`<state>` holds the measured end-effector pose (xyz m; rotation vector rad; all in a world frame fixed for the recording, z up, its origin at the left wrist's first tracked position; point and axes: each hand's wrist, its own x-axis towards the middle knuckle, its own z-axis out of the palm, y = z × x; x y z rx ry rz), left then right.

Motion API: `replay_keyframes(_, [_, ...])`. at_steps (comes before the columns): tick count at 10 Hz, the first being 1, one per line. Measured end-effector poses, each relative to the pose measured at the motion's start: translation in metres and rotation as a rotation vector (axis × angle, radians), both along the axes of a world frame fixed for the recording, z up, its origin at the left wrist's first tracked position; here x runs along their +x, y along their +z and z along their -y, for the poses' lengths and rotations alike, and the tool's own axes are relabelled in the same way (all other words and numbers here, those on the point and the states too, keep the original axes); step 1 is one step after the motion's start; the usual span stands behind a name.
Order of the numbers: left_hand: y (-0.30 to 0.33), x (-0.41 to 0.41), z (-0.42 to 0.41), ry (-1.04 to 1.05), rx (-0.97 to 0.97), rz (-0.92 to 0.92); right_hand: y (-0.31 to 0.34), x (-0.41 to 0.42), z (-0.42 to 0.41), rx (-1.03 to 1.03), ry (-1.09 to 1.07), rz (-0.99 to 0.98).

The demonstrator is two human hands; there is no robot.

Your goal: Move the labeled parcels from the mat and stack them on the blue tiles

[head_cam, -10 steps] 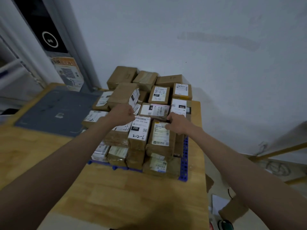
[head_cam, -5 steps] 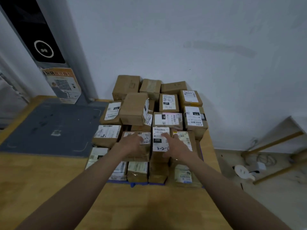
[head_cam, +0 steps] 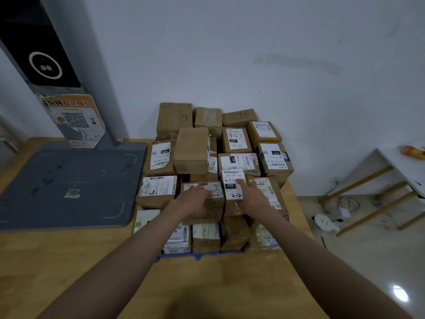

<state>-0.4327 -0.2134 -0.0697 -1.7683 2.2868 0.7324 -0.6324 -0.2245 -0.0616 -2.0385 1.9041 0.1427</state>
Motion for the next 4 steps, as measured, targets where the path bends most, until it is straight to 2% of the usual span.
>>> replay_keyframes(3, [0.028, 0.046, -0.005, 0.022, 0.006, -0.051, 0.018, 0.024, -0.004, 0.004, -0.008, -0.138])
replay_keyframes(4, [0.042, 0.068, -0.005, 0.036, -0.041, -0.094, 0.028, 0.037, -0.003, 0.017, 0.010, -0.096])
